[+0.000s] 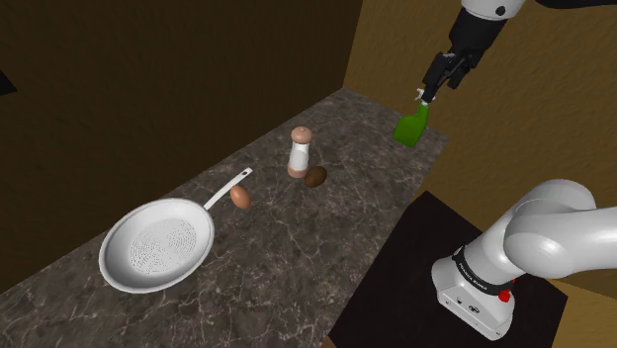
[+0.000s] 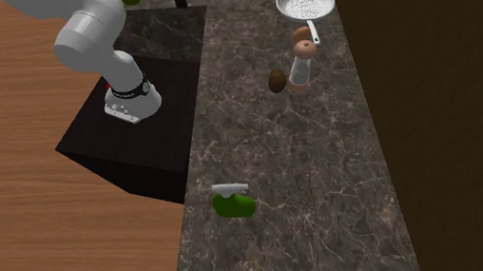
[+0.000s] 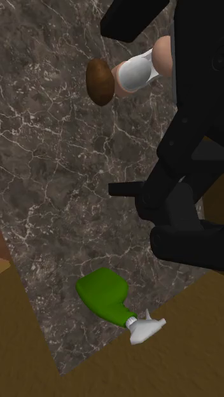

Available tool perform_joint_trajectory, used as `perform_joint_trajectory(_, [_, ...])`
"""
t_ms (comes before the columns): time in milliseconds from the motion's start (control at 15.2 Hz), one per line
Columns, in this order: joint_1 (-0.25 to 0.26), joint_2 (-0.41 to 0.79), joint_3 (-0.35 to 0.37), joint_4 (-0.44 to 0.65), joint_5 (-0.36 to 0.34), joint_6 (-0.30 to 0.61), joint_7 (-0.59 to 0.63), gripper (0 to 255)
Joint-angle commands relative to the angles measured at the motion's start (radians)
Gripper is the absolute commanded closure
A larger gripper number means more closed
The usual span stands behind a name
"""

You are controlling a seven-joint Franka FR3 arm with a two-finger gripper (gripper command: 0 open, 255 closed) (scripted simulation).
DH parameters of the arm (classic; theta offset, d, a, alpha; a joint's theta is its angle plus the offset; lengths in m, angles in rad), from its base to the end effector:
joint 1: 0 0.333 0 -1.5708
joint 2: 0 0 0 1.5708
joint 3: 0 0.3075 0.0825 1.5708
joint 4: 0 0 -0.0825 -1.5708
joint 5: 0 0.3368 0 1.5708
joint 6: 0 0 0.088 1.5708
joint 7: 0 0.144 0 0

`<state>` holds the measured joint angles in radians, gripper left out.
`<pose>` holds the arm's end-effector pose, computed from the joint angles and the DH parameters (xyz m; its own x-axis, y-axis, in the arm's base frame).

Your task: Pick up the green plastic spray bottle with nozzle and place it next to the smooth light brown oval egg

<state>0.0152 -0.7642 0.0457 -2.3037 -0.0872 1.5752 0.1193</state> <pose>0.2740 0.0080 0.5650 0.9964 -0.0688 0.0490 -0.0739 -0.9908 0.1135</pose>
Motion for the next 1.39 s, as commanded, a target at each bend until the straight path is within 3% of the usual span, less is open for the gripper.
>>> perform_joint_trajectory(0, [0.000, 0.000, 0.000, 0.000, 0.000, 0.000, 0.000, 0])
perform_joint_trajectory(792, [-0.062, 0.156, -0.291, -0.021, -0.090, 0.218, -0.297, 0])
perform_joint_trajectory(1320, [-0.069, 0.371, -0.485, 0.073, -0.061, 0.351, -0.515, 0])
